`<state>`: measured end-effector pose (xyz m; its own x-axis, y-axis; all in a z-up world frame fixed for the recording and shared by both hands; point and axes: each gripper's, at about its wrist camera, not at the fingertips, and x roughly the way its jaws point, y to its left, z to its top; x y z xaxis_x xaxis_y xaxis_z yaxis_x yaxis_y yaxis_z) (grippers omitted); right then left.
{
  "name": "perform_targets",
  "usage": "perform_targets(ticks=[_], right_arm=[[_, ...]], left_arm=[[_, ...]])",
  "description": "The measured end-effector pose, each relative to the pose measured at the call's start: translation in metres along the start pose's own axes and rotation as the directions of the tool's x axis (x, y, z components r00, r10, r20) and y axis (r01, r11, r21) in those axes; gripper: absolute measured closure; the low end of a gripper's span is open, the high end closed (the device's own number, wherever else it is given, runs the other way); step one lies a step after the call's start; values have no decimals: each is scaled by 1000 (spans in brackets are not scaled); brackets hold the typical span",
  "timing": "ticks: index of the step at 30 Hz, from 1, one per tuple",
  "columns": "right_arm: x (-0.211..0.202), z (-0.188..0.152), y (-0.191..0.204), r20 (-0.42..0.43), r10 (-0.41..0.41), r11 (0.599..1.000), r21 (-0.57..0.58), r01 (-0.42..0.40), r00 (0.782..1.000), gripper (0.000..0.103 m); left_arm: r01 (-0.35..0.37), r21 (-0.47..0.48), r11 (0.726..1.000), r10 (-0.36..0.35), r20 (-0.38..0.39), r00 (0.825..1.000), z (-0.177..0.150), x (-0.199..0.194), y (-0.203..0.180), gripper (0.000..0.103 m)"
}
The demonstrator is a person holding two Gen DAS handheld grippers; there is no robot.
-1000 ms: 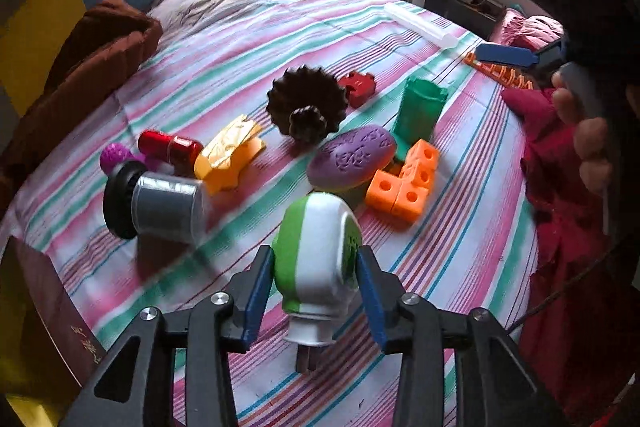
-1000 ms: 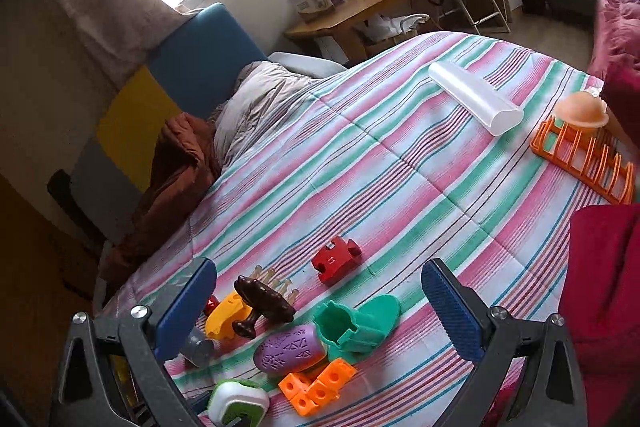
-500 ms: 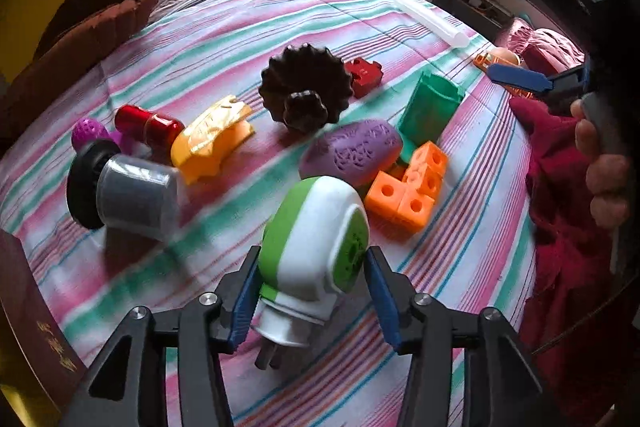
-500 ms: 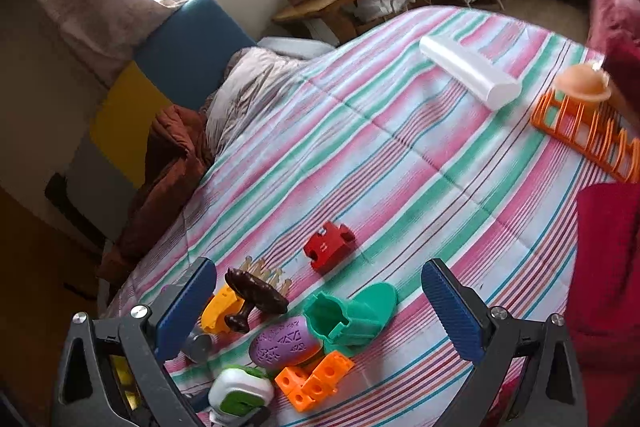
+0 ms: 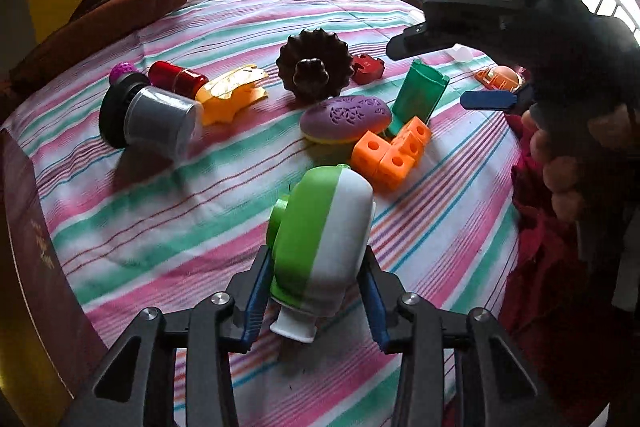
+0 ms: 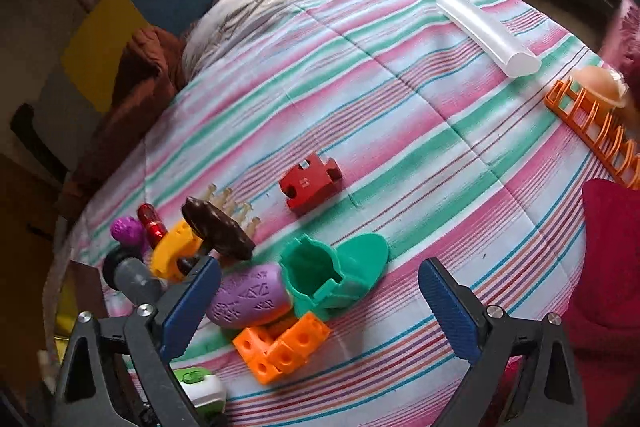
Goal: Organize rigid objects
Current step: 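Drop the plug-in device in the tray with the left gripper while the right grasps the green cup toy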
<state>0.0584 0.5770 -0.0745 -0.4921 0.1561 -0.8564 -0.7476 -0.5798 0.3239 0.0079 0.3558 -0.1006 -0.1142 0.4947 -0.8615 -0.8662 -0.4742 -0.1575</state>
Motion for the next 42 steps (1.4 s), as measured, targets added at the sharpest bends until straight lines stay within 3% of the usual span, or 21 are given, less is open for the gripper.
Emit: perform_targets(ticks=[1,2,3,5,14,20,24,29,32,34,36,38,42], right_arm=[[3,-1,-1,-14,-15,1000,-1,15,1000,5],[5,0,-2,-22,-33,999,-9,33,999,30],[8,-1,0,-29,-65,998,-19,64,997,67],[19,-2,-3,-76,-119,993,-29,118,990,73],[22,-2,-2,-73,-140,990,-45,137,987,73],[21,-3,1,-63,-170,984,-74,165,983,74],[20,-2,2,-57,-189,978,-97,182,980,74],[22,0,8,-44,-209,970,-133,201,977,75],[26,0,14,-41,-216,966,-152,208,976,75],[27,2,13,-39,-219,965,-157,210,975,75],[27,0,14,-37,-224,963,-165,215,974,75],[28,-1,15,-35,-226,960,-176,217,973,75],[28,-1,18,-33,-227,958,-188,217,973,75]], left_arm=[[-5,-3,1000,5,3,1000,-1,0,-2,64],[-8,-5,1000,8,6,1000,-2,-1,-3,64],[-2,-13,1000,2,7,1000,-4,-2,-3,65],[6,-23,1000,-6,11,1000,-7,-4,-2,65],[52,-57,997,-48,63,997,-15,-28,0,65],[90,-109,990,-74,142,987,-22,-66,7,65],[87,-182,979,-49,203,978,-29,-101,30,65],[13,-322,947,70,244,967,-43,-140,85,65],[-83,-424,902,192,222,956,-55,-152,133,65],[-134,-506,852,259,186,948,-64,-157,172,65],[-213,-575,790,347,132,929,-74,-157,211,65],[-258,-635,729,386,70,920,-83,-152,250,65],[-336,-683,648,445,-18,895,-90,-141,296,65]])
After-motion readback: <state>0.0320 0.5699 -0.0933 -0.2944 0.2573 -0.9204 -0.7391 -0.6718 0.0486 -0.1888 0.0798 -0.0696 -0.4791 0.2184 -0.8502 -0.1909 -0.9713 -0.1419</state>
